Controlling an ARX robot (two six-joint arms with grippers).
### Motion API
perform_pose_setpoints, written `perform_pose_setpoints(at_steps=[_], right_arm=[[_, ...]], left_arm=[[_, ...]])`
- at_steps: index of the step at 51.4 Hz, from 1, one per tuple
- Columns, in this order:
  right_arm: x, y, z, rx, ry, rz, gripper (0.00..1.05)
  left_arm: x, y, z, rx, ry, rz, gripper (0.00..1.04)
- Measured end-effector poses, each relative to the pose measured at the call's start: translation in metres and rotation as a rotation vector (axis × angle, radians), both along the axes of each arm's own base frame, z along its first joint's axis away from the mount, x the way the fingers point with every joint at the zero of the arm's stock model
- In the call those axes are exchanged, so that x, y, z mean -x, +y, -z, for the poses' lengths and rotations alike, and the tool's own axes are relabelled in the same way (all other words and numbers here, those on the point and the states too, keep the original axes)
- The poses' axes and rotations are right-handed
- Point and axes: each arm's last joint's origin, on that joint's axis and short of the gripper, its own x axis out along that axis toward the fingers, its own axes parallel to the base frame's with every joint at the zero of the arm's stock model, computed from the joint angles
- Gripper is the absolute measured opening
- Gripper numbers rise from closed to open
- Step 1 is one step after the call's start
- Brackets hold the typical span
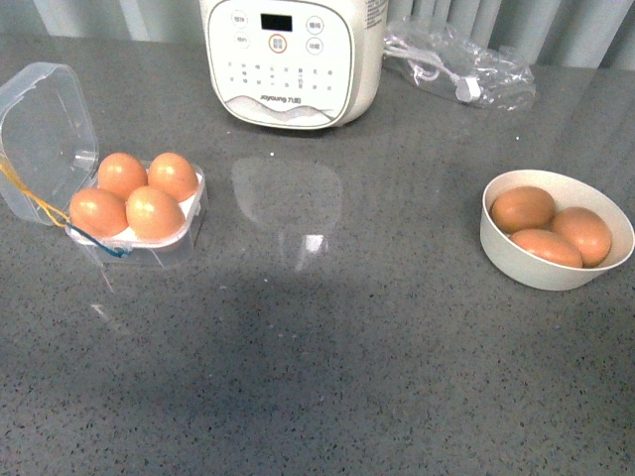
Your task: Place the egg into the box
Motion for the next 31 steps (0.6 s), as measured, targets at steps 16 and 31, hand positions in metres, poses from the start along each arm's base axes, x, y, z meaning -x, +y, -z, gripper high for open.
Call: perform_pose_setpoints(at_steps=[16, 31], right_arm=[[0.048, -0.024, 0.017, -0.001, 0.003, 0.007, 0.03], [0.069, -0.038, 0.017, -0.003, 0.003, 0.007, 0.03]], left_arm=[[0.0, 0.0, 0.0, 0.0, 0.0, 0.0, 0.98], [0.0, 0.0, 0.0, 0.0, 0.0, 0.0, 0.98]])
